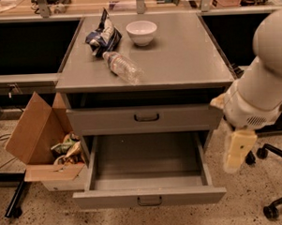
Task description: Close middle drawer
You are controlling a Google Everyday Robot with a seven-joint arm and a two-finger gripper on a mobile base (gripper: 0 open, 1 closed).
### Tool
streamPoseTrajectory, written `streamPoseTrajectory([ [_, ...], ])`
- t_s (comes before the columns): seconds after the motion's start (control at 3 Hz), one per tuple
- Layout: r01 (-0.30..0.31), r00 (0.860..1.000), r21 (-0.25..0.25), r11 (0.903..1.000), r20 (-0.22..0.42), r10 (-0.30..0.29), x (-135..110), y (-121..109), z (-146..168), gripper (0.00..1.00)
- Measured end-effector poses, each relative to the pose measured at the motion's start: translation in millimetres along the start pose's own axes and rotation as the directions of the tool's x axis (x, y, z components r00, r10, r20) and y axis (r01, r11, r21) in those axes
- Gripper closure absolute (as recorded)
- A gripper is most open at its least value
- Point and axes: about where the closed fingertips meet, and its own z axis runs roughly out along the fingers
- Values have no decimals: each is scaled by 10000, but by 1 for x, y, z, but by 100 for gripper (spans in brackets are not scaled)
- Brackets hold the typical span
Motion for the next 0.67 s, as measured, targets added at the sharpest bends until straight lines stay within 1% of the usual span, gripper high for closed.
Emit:
streamPoseTrajectory([
  [0.33, 129, 9996, -1081, 9941, 270, -101, 7, 31, 85, 0],
  [0.67, 128, 9996, -1291, 9915, 252, -96, 9, 39, 98, 0],
])
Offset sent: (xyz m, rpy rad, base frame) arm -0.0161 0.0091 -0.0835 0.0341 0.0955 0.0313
